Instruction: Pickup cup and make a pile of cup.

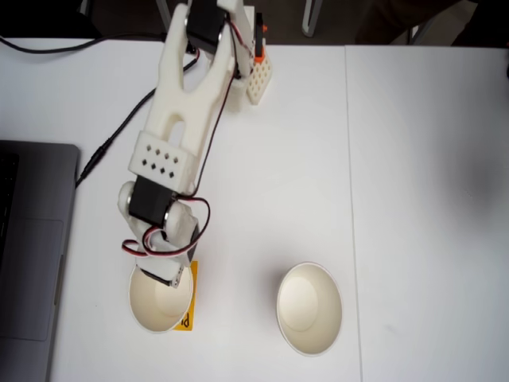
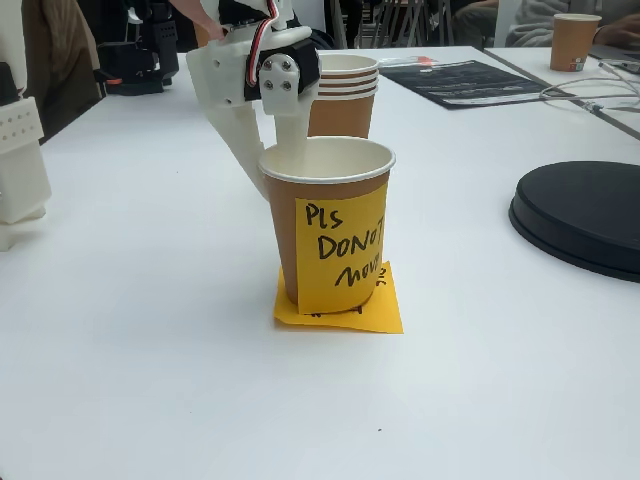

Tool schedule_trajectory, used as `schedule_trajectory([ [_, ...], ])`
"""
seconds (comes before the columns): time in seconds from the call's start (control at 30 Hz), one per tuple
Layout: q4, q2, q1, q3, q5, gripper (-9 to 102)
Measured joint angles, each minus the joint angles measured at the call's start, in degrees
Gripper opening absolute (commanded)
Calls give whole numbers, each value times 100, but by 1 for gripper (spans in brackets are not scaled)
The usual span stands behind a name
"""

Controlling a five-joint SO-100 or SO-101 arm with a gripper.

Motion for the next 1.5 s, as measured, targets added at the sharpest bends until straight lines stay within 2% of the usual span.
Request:
schedule_trajectory([
  [0.7, 0, 53, -9, 0, 44, -7],
  [1.5, 0, 2540, -9, 0, 35, -7],
])
